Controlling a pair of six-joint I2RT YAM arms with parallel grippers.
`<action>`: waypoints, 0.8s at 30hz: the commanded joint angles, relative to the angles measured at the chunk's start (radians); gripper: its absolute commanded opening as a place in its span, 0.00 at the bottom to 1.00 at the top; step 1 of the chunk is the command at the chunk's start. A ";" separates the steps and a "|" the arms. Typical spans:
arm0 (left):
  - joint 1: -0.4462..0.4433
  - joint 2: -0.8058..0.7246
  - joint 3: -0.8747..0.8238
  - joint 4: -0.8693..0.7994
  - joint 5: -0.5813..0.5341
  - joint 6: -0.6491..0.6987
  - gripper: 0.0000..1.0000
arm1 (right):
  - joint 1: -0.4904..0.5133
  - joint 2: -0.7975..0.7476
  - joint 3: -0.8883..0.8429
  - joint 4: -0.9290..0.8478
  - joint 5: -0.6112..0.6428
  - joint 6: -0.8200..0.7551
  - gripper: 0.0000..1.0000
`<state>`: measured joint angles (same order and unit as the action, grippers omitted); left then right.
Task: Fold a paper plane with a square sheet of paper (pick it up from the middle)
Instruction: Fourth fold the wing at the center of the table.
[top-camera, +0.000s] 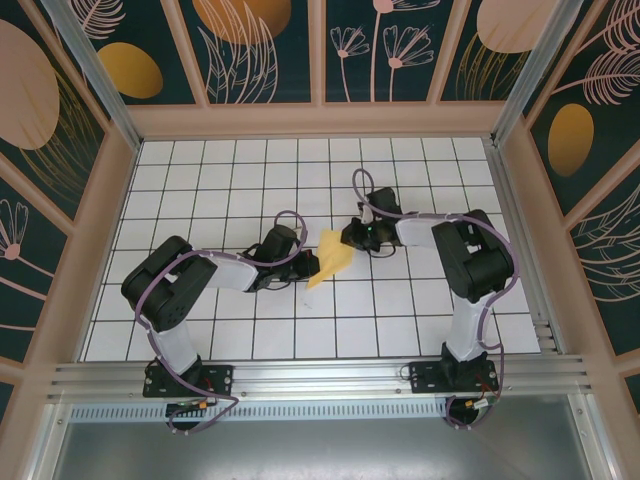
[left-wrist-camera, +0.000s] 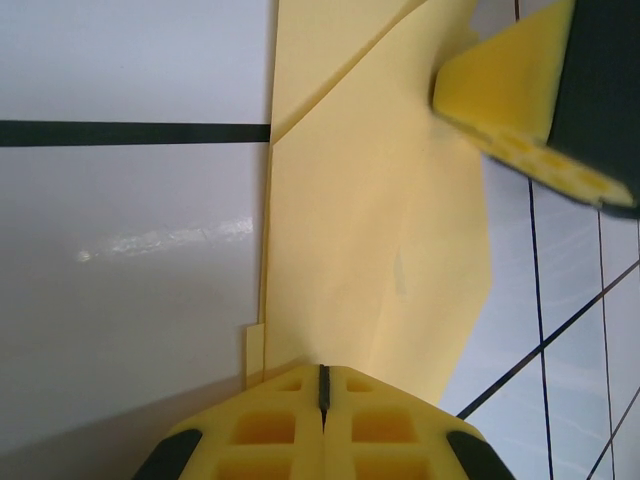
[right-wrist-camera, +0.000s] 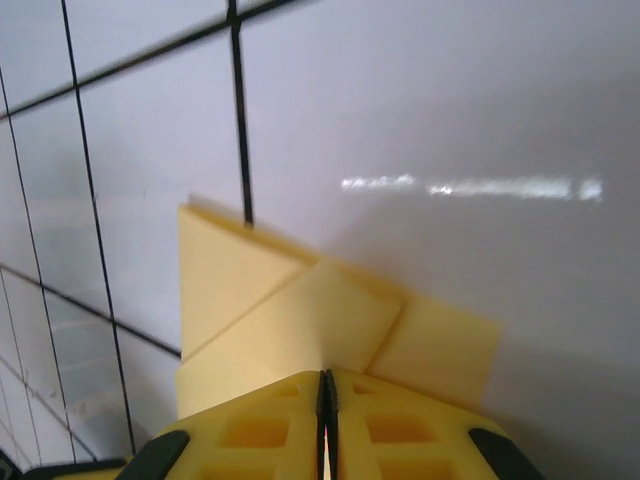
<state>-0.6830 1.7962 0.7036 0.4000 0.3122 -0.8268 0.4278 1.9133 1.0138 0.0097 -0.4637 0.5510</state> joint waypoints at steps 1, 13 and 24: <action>-0.003 0.056 -0.027 -0.159 -0.014 0.028 0.01 | -0.046 0.041 0.049 -0.017 0.086 -0.038 0.12; -0.003 0.052 -0.022 -0.160 -0.017 0.029 0.01 | -0.075 -0.042 0.099 -0.049 0.110 -0.066 0.12; -0.003 0.049 -0.003 -0.157 -0.019 0.023 0.02 | 0.068 -0.158 -0.045 -0.010 0.044 0.013 0.13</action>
<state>-0.6830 1.7966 0.7136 0.3847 0.3130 -0.8192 0.4503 1.7451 1.0157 -0.0032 -0.3904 0.5236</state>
